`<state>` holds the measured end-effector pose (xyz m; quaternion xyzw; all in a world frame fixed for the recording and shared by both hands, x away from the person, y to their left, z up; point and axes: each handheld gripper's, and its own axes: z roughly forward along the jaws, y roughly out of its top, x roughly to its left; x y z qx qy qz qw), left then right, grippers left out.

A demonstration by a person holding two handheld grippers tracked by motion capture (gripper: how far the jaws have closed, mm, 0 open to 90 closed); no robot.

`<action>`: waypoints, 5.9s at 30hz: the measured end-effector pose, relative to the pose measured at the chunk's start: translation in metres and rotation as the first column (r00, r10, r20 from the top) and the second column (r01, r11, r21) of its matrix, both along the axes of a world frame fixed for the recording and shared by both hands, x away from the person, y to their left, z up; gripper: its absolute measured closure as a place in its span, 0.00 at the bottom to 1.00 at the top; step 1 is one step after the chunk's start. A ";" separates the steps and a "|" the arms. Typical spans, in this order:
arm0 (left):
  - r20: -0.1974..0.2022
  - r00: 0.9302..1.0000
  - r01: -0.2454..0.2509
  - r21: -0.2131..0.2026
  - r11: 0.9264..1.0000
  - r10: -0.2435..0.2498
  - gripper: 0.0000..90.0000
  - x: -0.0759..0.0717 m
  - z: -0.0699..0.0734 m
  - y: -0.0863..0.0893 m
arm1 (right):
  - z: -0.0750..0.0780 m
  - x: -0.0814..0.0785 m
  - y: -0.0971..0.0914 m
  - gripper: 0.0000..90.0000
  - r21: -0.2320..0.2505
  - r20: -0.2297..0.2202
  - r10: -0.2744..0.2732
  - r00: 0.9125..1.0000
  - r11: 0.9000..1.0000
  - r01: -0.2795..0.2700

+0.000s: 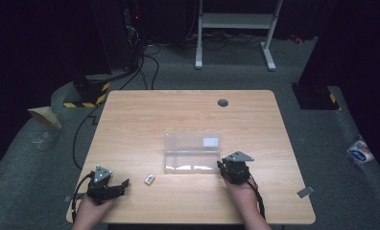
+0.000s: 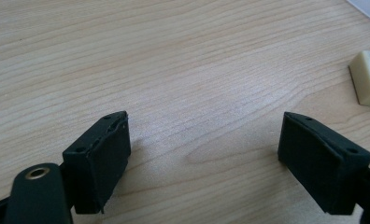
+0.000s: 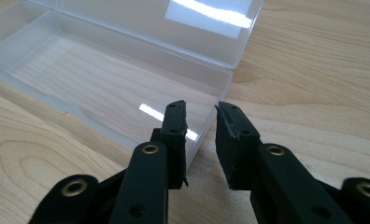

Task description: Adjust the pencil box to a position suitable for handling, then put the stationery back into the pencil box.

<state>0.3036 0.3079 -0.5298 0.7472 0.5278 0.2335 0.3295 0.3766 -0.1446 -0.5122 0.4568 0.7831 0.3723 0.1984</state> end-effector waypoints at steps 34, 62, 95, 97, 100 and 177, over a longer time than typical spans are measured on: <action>-0.013 0.999 -0.041 0.008 0.999 0.041 0.13 0.007 -0.001 -0.005 | -0.010 -0.014 -0.134 0.35 -0.055 -0.029 -0.273 0.961 0.961 0.272; -0.018 0.997 0.071 0.030 0.997 -0.070 0.00 0.019 0.018 -0.020 | -0.011 -0.015 -0.130 0.32 -0.066 -0.029 -0.274 0.961 0.960 0.271; 0.012 0.976 0.219 -0.045 0.975 -0.219 0.00 0.017 0.020 -0.076 | -0.011 -0.014 -0.129 0.35 -0.067 -0.022 -0.279 0.960 0.959 0.277; 0.009 0.973 0.229 -0.034 0.973 -0.229 0.00 0.016 0.019 -0.078 | -0.011 -0.014 -0.129 0.35 -0.068 -0.021 -0.276 0.961 0.959 0.274; -0.005 0.971 0.237 -0.033 0.971 -0.237 0.01 0.014 0.015 -0.079 | -0.011 -0.014 -0.129 0.35 -0.069 -0.021 -0.276 0.961 0.959 0.274; 0.055 0.973 0.227 -0.026 0.973 -0.226 0.75 0.004 0.009 -0.084 | -0.011 -0.014 -0.129 0.36 -0.065 -0.023 -0.273 0.962 0.960 0.271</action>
